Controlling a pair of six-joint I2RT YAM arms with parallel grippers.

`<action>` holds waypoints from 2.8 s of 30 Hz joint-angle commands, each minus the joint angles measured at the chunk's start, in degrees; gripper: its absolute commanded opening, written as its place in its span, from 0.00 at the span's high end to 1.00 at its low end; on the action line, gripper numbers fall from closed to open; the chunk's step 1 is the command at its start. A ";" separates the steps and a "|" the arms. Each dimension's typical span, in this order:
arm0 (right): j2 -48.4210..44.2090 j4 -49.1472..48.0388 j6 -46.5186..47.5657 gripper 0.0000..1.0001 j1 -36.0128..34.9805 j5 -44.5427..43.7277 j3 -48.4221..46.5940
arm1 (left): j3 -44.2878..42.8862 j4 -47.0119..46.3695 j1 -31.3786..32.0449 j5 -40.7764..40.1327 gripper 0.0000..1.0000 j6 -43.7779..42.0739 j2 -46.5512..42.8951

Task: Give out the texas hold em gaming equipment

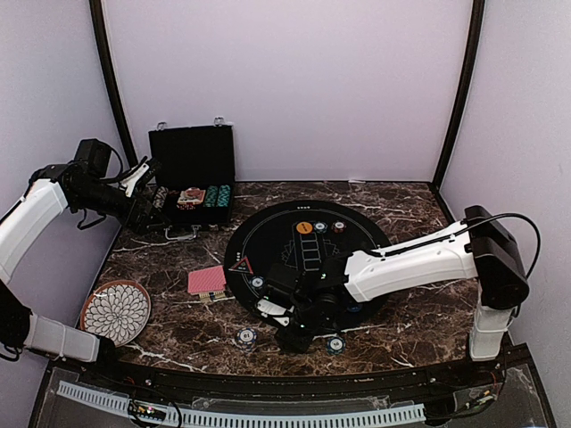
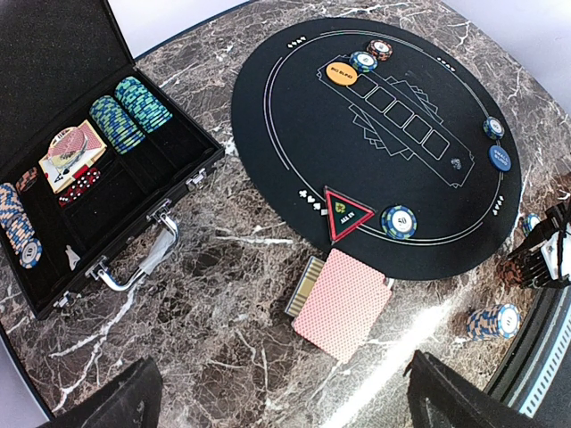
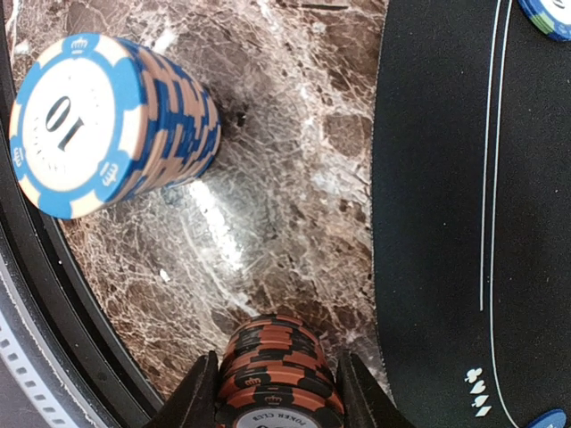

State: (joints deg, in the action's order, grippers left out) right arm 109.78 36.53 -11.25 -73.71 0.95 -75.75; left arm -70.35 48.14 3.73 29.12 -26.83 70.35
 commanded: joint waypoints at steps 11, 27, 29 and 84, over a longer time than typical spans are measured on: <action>-2.37 2.61 0.16 0.93 0.60 -0.75 -3.39 | -1.15 0.81 0.24 0.63 0.01 -0.58 -1.53; 4.89 3.92 -1.49 0.87 7.44 -2.76 -16.42 | -1.02 0.82 0.23 0.60 0.01 -0.66 -1.66; 6.80 3.26 -1.50 0.87 8.13 -2.64 -17.80 | -1.02 0.88 0.27 0.62 0.01 -0.72 -1.70; 19.67 -1.77 -0.74 0.44 14.22 -4.92 -24.09 | -1.07 -0.13 0.23 1.61 0.01 -0.63 -1.00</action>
State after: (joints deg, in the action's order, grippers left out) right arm 128.79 36.69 -11.29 -60.40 -1.80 -100.16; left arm -70.35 48.10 3.77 29.58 -26.85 70.35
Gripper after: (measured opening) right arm 0.538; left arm 0.987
